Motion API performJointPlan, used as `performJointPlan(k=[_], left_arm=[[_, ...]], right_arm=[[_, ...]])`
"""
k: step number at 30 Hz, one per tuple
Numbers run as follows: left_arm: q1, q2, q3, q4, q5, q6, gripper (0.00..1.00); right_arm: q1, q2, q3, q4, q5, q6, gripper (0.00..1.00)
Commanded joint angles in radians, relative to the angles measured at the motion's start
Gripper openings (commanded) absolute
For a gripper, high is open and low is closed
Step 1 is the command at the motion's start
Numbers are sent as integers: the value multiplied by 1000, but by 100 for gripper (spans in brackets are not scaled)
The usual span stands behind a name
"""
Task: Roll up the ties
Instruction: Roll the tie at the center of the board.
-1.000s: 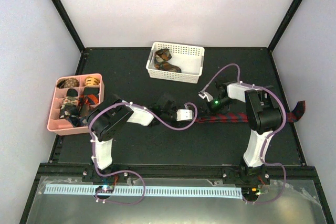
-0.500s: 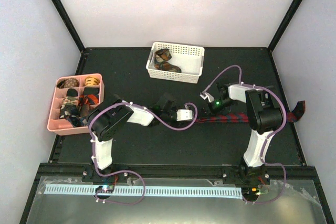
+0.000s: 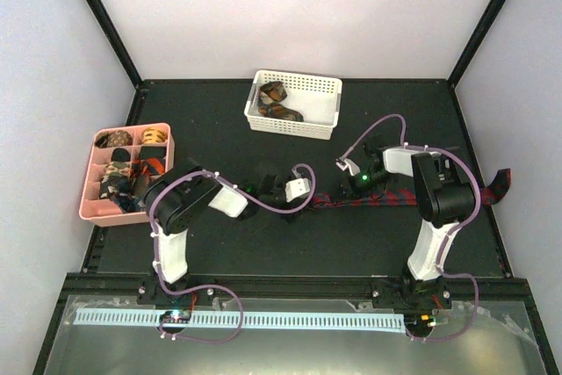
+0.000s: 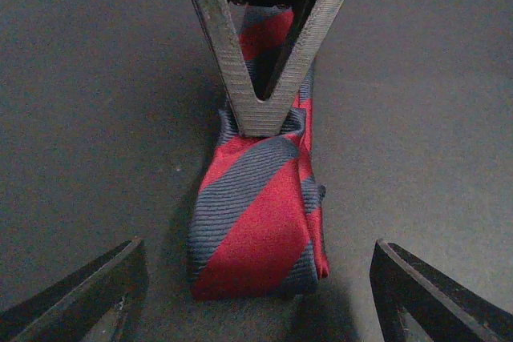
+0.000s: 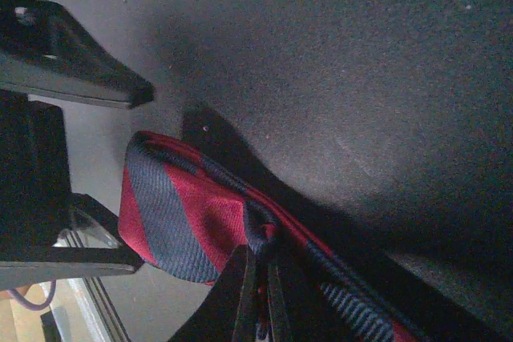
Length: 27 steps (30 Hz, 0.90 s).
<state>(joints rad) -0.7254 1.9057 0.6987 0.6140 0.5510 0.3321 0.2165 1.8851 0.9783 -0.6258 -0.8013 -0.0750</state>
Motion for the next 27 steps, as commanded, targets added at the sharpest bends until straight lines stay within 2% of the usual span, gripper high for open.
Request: performJointPlan(k=[1,6,9,13,16,21,27], left_arm=[[1,96,24,145,100,-155,79],[0,165,29,190,107,-215,78],[0,187,40,188,104,-223,73],[0,160,31,222,100,-226,52],[-4,110,19,243,104,-222,45],[-19,69,54,233,114,-217,41],[-42,102,123,190,135,-201,41]], right_arm=[[4,-13,-37,44,94,24,2],[5,-21,-60,66,108,32,2],[4,-19,-61,67,109,30,2],[4,-16,-64,72,110,32,2],[6,-13,-67,74,110,31,2],[12,-6,-70,79,109,30,2],[17,-7,-69,80,103,33,2]])
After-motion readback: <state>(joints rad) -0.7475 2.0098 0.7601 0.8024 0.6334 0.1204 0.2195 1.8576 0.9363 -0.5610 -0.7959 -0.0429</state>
